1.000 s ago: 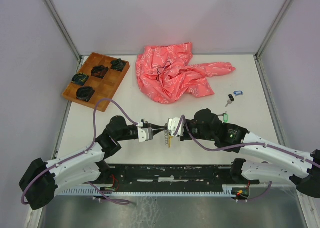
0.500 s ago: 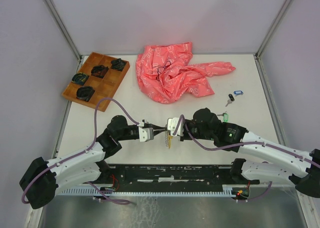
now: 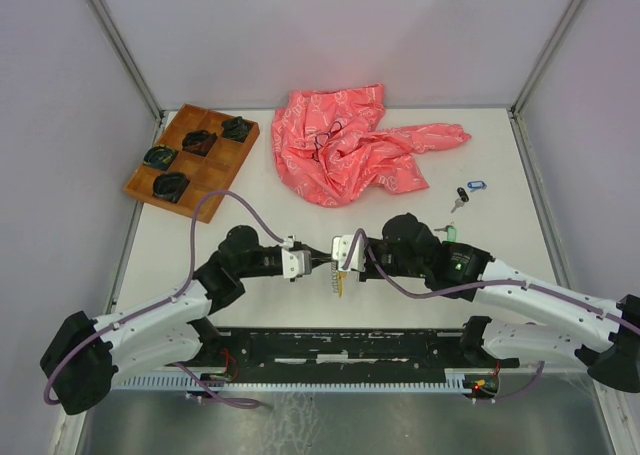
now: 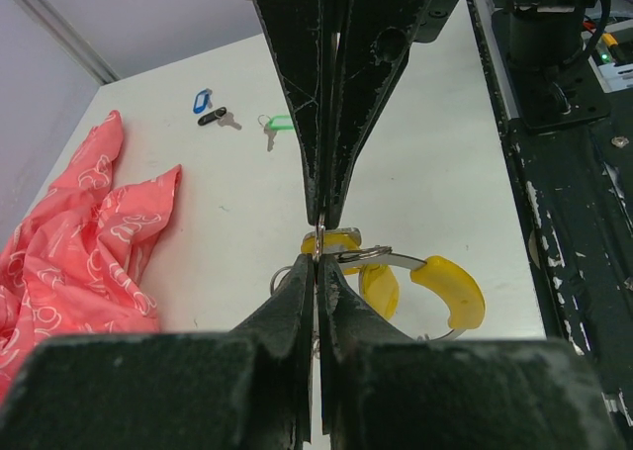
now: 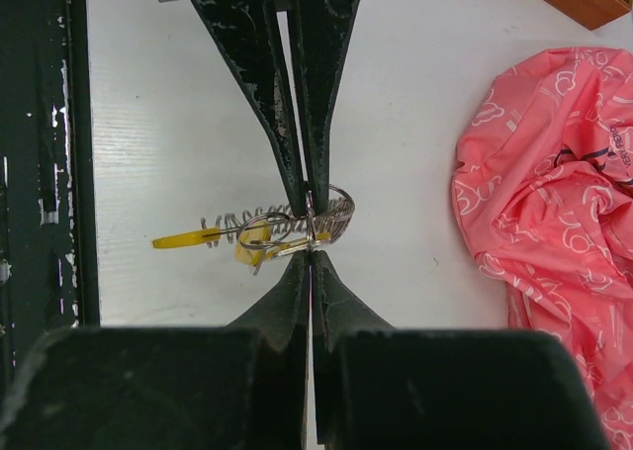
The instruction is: Put the keys on the keyring
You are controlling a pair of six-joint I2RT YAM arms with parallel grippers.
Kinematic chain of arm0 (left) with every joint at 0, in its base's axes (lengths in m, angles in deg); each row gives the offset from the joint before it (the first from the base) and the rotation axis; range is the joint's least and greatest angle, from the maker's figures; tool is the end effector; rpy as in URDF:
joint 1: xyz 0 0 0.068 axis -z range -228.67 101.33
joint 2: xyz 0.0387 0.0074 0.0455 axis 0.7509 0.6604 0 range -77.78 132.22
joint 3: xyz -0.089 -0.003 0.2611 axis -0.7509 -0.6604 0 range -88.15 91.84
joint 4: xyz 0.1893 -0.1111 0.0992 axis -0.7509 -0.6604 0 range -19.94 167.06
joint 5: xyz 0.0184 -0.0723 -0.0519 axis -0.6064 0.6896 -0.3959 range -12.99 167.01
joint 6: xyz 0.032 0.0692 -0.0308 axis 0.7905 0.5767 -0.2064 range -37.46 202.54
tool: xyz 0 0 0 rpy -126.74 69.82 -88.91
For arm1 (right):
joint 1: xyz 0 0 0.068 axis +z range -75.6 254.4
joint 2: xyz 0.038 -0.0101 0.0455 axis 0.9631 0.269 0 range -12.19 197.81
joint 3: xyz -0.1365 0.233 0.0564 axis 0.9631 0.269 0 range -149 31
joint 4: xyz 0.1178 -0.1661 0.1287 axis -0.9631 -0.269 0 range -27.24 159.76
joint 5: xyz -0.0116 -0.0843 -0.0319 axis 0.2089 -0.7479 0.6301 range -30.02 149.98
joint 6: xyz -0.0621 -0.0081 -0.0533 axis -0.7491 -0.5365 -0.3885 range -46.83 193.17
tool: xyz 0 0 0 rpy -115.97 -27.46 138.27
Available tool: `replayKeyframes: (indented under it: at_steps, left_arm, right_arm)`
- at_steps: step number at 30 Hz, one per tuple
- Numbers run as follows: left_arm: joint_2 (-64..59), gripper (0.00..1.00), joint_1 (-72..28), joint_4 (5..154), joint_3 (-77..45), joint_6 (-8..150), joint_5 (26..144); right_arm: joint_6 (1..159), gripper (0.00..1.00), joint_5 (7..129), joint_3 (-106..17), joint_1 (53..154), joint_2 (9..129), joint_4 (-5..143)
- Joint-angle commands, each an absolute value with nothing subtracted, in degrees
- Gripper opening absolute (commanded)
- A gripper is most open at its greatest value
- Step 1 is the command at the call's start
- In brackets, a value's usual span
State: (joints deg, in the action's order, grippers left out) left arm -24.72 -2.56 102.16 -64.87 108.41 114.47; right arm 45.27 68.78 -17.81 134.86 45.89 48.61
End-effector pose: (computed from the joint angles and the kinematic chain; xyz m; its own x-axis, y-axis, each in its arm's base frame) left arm 0.1164 -0.1837 0.2578 0.3822 0.1024 -0.9184 0.9175 0.0764 0.3903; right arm 0.1054 0.2083 0.2904 0.2123 -0.5635 -0.7984 -0.9341 0.1229 -0.3351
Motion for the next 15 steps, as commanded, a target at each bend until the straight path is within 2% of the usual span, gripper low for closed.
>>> replayKeyframes:
  at_steps: [1, 15]
  left_arm:
    - [-23.8, 0.03, -2.3, 101.0, -61.7, 107.5, 113.6]
    - [-23.0, 0.03, -2.2, 99.1, -59.9, 102.2, 111.4]
  right_arm:
    - [44.9, 0.0, 70.1, -21.8, 134.9, 46.0, 51.8]
    - [42.0, 0.01, 69.6, -20.9, 135.0, 45.4, 51.2]
